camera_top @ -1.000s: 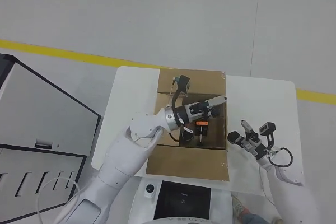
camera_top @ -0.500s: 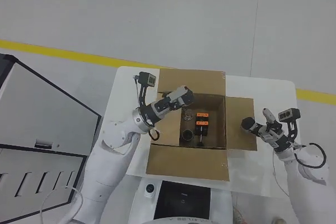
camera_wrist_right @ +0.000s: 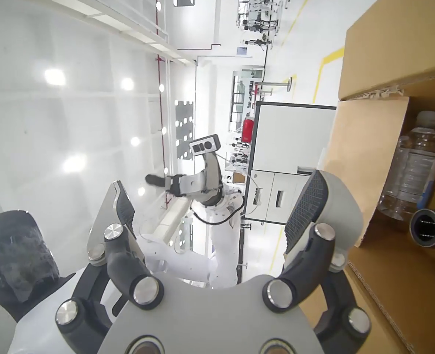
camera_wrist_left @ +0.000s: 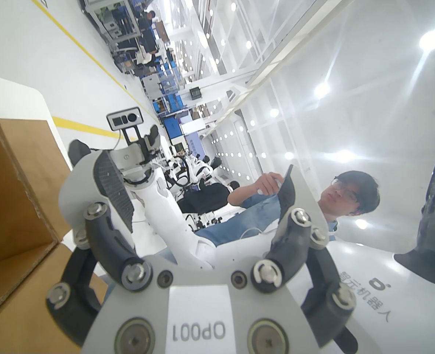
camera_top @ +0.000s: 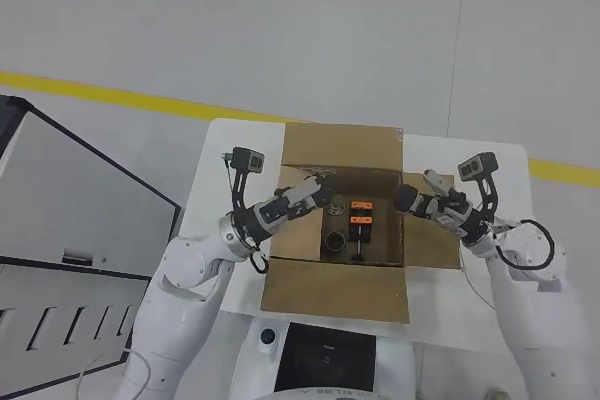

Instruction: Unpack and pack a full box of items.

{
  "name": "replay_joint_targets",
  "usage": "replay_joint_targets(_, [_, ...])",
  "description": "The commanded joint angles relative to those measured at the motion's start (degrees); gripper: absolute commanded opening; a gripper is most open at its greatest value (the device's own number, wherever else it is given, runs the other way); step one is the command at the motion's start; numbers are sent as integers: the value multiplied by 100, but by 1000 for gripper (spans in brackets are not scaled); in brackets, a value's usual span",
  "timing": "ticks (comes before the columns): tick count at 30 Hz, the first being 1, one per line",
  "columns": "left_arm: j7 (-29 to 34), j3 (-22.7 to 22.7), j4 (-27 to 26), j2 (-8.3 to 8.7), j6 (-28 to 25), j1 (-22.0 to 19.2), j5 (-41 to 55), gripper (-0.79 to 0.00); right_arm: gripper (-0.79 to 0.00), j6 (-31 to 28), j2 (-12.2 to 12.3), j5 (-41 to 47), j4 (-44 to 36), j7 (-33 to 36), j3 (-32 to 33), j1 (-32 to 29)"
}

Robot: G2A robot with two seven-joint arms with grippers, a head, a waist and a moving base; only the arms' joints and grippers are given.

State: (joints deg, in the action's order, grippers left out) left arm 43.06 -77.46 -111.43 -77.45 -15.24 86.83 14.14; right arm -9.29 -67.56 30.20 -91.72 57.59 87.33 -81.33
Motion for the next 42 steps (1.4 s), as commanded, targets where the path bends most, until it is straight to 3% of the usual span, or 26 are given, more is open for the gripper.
replay_joint_targets(1, [-59,-10,1,-1,-2,0,-1,0,0,-6,1,3,-9,5,11,-7])
replay_joint_targets(11, [-89,12,-26,-5,2,-15,32,0,0,-6,1,3,-9,5,11,-7])
replay_joint_targets(14, [-631,-81,-23,-18,-104,-217,-67,0,0,40,-6,-203,-222,-125,-143,77])
replay_joint_targets(17, [-1235,-276,65,-19,-423,-182,-246,0,0,87,-31,-436,-346,-83,-542,273])
replay_joint_targets(23, [-1898,-936,-345,29,-692,485,-252,0,0,435,-155,-1590,266,-209,-1851,1003])
replay_joint_targets(26, [-1682,-1073,-477,59,-569,810,162,0,0,491,-247,-2108,1042,-355,-2443,1377])
replay_joint_targets(29, [-1020,-1182,-466,111,-361,945,566,0,0,440,-289,-2227,1208,-463,-2629,1510])
replay_joint_targets(36, [-1020,-1182,-466,111,-361,945,566,0,0,447,-292,-2267,1219,-494,-2656,1497])
replay_joint_targets(42, [-1199,-1117,-523,125,-470,907,150,0,0,540,-418,-2552,1694,-916,-3150,1737])
